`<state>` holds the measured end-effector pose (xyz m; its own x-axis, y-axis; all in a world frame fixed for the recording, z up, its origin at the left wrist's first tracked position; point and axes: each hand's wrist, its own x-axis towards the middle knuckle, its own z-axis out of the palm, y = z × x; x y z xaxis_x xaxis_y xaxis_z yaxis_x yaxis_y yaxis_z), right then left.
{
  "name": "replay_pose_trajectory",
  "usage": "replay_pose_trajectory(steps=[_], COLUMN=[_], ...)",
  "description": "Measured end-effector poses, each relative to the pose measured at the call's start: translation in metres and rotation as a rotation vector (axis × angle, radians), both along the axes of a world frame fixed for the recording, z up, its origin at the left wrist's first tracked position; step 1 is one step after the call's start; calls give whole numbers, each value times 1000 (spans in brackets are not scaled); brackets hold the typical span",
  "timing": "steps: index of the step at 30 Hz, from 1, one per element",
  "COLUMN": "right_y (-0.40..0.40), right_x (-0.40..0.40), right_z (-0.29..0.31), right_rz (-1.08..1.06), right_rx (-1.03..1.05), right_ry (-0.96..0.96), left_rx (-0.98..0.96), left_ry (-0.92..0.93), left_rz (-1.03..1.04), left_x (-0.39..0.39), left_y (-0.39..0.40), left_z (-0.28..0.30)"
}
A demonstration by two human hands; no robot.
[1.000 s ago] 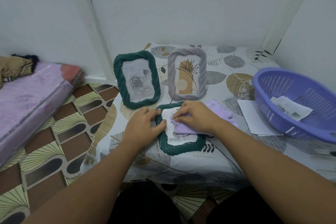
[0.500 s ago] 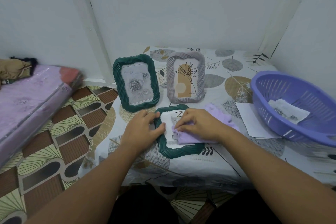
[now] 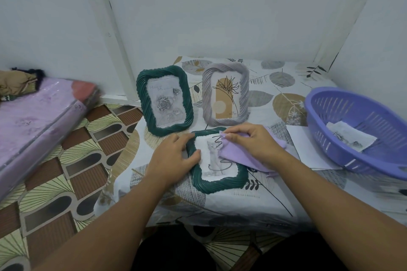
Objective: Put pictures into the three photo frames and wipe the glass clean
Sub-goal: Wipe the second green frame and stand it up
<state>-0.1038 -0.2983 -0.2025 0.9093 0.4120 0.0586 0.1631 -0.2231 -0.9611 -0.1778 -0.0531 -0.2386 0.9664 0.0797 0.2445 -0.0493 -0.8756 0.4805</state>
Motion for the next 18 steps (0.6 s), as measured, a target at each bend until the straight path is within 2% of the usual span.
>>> replay_pose_trajectory(steps=[7, 12, 18], right_y=[18, 32, 26], right_x=[23, 32, 34], right_z=[-7, -8, -15], right_rz=[-27, 29, 41], right_rx=[-254, -537, -629], right_ry=[-137, -330, -454], left_rx=[5, -4, -21], left_ry=[16, 17, 3], left_rz=[28, 27, 29], left_x=[1, 2, 4], left_y=[-1, -1, 0], left_z=[-2, -2, -4])
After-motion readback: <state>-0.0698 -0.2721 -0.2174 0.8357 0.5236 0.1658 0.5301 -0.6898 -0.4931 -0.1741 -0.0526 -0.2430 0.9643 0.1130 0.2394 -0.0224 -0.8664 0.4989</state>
